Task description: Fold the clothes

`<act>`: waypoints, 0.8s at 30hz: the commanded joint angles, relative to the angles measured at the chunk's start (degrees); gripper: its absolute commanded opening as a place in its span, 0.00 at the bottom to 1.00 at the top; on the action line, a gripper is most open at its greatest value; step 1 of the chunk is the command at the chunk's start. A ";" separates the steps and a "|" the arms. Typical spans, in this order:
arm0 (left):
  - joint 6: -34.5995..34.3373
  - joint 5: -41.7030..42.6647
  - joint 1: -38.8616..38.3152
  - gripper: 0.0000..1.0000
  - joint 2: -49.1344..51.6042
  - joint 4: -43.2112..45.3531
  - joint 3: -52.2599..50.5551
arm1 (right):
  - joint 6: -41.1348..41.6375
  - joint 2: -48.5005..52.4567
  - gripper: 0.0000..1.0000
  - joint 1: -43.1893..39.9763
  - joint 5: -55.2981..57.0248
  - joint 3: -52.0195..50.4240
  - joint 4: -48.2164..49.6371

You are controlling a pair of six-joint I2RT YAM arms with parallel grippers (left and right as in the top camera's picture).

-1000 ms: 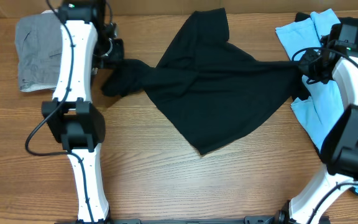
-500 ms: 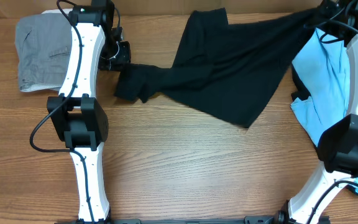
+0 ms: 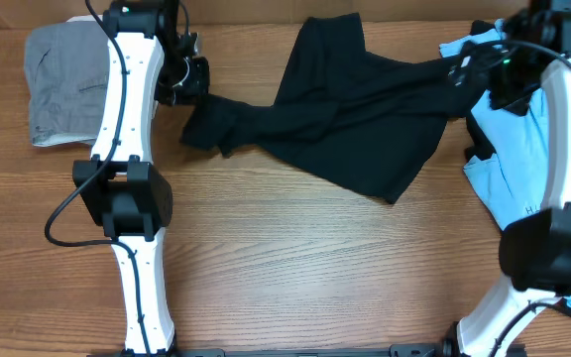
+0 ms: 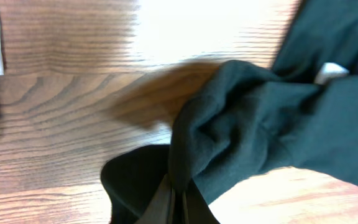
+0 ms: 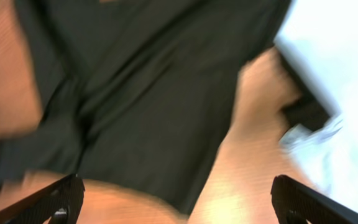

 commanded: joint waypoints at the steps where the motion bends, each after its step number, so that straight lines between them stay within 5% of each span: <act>1: 1.88 2.75 -0.11 0.04 -3.89 -1.42 3.41 | -0.94 -2.91 1.00 4.17 -4.04 -0.31 -4.66; 8: 2.03 0.87 -0.15 0.04 -3.85 -1.46 2.71 | 6.88 -2.93 0.96 9.73 0.96 -11.63 -4.24; 24: 2.03 -0.70 -0.44 0.04 -3.85 0.39 2.71 | 24.35 -2.93 0.82 17.11 6.40 -45.22 16.55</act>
